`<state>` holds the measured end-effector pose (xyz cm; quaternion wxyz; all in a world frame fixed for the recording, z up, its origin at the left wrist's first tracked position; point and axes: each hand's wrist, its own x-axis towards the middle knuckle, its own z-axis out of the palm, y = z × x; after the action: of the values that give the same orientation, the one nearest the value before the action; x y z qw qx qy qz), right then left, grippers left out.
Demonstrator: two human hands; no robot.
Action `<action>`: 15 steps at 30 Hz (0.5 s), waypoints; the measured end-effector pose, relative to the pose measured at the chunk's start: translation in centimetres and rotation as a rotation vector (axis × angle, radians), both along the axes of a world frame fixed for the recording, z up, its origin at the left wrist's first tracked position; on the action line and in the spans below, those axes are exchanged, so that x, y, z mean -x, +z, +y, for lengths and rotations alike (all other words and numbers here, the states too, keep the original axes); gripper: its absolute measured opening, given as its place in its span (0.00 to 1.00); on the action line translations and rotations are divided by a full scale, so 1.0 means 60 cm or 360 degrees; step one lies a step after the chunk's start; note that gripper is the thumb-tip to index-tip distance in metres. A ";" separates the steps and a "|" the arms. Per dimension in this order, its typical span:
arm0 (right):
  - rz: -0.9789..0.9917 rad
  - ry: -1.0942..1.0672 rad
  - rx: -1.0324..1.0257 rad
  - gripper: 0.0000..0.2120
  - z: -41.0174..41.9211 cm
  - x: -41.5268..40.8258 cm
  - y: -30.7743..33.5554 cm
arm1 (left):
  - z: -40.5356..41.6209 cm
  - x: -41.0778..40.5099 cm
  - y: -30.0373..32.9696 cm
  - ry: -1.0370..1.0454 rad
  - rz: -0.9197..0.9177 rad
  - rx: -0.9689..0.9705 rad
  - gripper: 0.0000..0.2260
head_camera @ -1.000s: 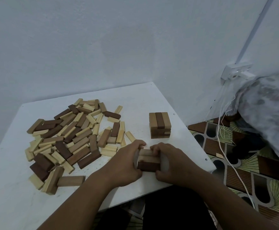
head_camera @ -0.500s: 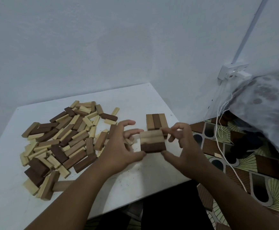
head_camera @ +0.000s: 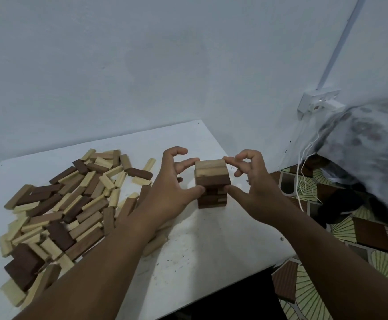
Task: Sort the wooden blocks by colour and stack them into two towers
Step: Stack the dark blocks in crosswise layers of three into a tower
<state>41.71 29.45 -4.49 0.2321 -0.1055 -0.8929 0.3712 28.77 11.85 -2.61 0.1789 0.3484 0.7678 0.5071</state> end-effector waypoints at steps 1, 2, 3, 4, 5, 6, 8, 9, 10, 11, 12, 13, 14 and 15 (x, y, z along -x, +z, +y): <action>-0.0008 -0.0005 0.0004 0.30 0.002 0.003 -0.002 | 0.003 0.003 -0.003 -0.0001 0.0003 0.0005 0.31; -0.0021 -0.0008 0.0007 0.30 0.004 0.006 -0.005 | 0.005 0.006 -0.007 0.0000 0.0003 0.0011 0.31; -0.0037 -0.0007 0.0016 0.31 0.006 0.008 -0.007 | 0.007 0.008 -0.011 0.0000 0.0000 0.0024 0.31; -0.0052 0.0001 0.0029 0.31 0.007 0.008 -0.010 | 0.007 0.010 -0.015 0.0007 -0.0003 0.0040 0.31; -0.0071 0.0010 0.0041 0.31 0.007 0.009 -0.013 | 0.008 0.011 -0.018 0.0016 -0.0003 0.0056 0.32; -0.0094 0.0018 0.0050 0.31 0.007 0.010 -0.015 | 0.008 0.011 -0.020 0.0027 0.0001 0.0072 0.32; -0.0129 0.0022 0.0062 0.32 0.007 0.011 -0.019 | 0.008 0.010 -0.023 0.0045 -0.0002 0.0106 0.32; -0.0138 0.0017 0.0069 0.32 0.007 0.011 -0.021 | 0.008 0.008 -0.022 0.0055 -0.0014 0.0118 0.32; -0.0143 0.0009 0.0073 0.32 0.007 0.011 -0.022 | 0.008 0.006 -0.023 0.0065 -0.0028 0.0128 0.33; -0.0146 0.0005 0.0073 0.32 0.007 0.012 -0.023 | 0.009 0.005 -0.023 0.0072 -0.0039 0.0131 0.33; -0.0145 0.0003 0.0074 0.32 0.008 0.012 -0.026 | 0.010 0.004 -0.024 0.0076 -0.0052 0.0127 0.34; -0.0146 0.0000 0.0071 0.32 0.009 0.012 -0.030 | 0.010 0.003 -0.024 0.0075 -0.0060 0.0113 0.35; -0.0152 0.0004 0.0069 0.33 0.010 0.011 -0.033 | 0.009 0.002 -0.023 0.0070 -0.0070 0.0104 0.37; -0.0155 0.0010 0.0081 0.34 0.011 0.010 -0.035 | 0.006 -0.001 -0.022 0.0059 -0.0074 0.0105 0.39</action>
<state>41.09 30.10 -6.62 0.1844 -0.1263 -0.8938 0.3888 28.83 12.24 -3.94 0.1986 0.3162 0.7860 0.4926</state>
